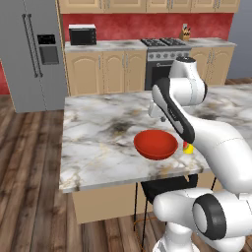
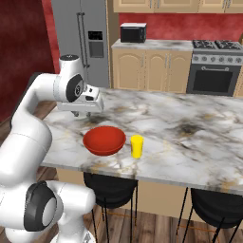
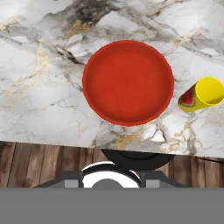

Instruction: Place the cup inside the bowl on the dining table and move the bowl to any counter.

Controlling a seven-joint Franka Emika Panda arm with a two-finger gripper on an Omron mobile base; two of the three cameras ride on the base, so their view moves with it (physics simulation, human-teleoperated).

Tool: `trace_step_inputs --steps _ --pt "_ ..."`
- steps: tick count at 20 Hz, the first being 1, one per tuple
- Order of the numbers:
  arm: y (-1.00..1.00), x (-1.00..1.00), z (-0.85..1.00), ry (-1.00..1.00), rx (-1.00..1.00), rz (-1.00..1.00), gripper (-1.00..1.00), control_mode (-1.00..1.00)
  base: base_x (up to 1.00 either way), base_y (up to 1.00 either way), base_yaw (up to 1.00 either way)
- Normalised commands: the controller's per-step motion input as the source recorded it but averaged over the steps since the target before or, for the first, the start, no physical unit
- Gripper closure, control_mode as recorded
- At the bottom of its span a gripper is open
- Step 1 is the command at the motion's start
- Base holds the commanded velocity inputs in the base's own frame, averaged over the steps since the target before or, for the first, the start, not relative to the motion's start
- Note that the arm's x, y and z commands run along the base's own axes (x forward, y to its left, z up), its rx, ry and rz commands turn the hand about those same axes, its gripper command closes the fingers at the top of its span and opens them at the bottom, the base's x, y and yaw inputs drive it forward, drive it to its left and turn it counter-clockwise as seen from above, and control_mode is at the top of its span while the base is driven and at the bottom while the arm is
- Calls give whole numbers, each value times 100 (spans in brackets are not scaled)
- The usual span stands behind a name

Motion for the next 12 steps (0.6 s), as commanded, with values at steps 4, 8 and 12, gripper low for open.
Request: trace_step_inputs --steps 4,8,12 --pt "0 0 -2 0 0 0 -100 -100 0 0 0" --pt "0 0 0 0 0 0 -100 -100 0 0 0" --pt "0 0 0 0 0 0 -100 -100 0 0 0"
